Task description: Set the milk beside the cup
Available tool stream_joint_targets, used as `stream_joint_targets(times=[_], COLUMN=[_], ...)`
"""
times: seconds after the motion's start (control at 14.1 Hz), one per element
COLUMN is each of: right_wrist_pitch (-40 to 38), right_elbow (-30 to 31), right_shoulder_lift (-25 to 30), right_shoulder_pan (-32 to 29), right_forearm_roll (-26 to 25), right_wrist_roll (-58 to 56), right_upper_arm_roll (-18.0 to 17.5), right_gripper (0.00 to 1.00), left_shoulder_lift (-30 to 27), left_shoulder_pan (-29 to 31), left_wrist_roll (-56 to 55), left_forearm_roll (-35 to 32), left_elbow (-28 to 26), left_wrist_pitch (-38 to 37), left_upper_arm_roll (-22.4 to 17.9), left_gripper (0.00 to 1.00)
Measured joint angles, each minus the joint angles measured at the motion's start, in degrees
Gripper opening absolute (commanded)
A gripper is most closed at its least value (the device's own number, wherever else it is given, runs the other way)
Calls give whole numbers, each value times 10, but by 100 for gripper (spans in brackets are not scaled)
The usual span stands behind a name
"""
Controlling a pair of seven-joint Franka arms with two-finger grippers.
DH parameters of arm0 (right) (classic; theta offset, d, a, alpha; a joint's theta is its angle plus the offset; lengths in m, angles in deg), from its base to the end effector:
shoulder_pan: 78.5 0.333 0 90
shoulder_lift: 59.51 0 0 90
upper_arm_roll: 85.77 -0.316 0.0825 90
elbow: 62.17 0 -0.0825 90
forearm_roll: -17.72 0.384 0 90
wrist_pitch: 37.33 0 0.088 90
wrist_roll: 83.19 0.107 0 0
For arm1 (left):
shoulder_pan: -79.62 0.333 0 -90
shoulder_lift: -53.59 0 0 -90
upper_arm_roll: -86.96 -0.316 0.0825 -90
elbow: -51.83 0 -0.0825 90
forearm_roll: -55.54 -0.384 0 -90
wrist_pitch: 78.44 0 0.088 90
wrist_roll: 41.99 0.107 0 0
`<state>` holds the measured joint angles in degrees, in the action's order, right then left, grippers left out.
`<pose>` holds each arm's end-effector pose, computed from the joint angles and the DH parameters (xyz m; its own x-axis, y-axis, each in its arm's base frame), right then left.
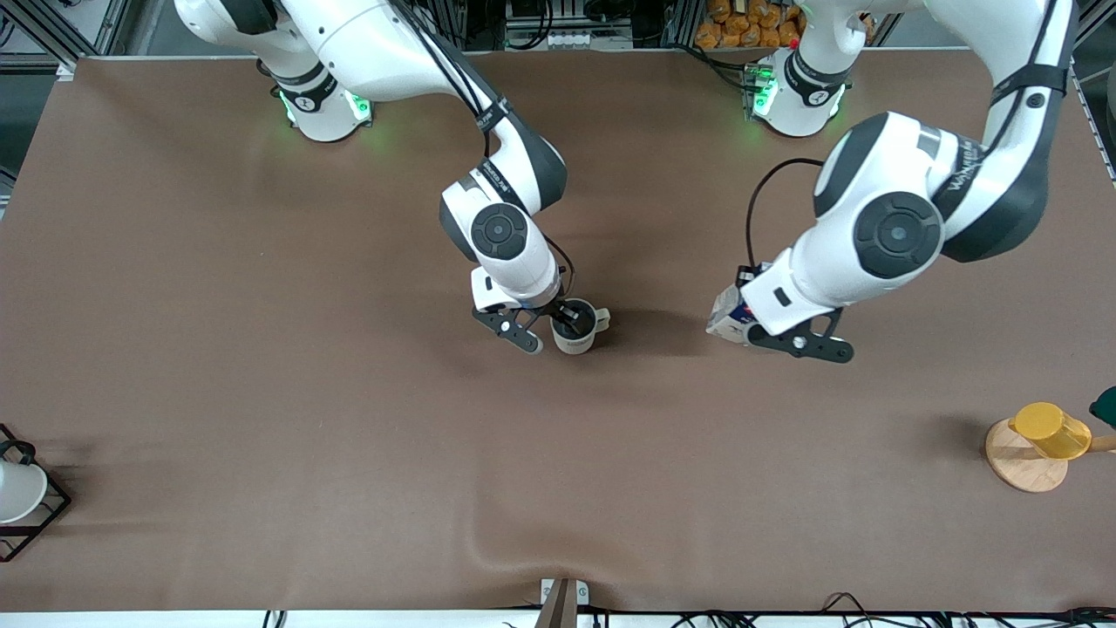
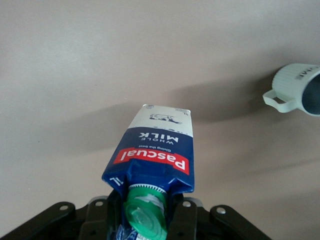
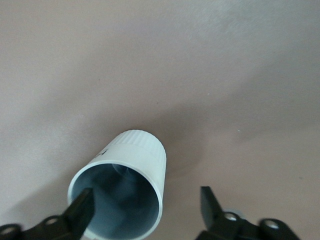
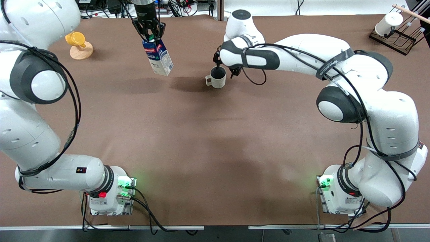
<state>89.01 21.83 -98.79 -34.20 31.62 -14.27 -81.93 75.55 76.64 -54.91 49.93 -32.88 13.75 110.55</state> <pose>0.5400 0.4829 0.2828 0.8111 -0.5697 -0.1324 -0.5828 -0.8064 -0.1003 0.5933 -0.2454 0.4549 0.9455 -0.2348 -0.2256 -0.2398 -0.9708 0.0053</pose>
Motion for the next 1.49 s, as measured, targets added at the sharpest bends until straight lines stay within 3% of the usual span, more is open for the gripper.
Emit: stream_joint_targets(times=[0.28,0.64,1.21,1.49], right_wrist_pitch=[-85,-179,-243,-262], right_elbow=[-33,-35,-35,-36], right_shoulder_lift=[30,79,89,115], right_shoulder_pan=[-55,-161,-354,-423], right_forearm_roll=[0,0,-1,-9], right_wrist_roll=[-13,-171,-574,-707], right_upper_arm_roll=[9,12,14,14], right_gripper=[100,100,100,100], left_shoulder_lift=[2,5,31,59], left_shoulder_pan=[-15,-58,-165,-197], left_wrist_roll=[-23,-123,-283,-332], left_forearm_roll=[0,2,31,32], left_elbow=[-2,-3,8,11], left_wrist_pitch=[-26,-31,-25,21], left_upper_arm_roll=[2,4,5,5], left_gripper=[34,33,33,33])
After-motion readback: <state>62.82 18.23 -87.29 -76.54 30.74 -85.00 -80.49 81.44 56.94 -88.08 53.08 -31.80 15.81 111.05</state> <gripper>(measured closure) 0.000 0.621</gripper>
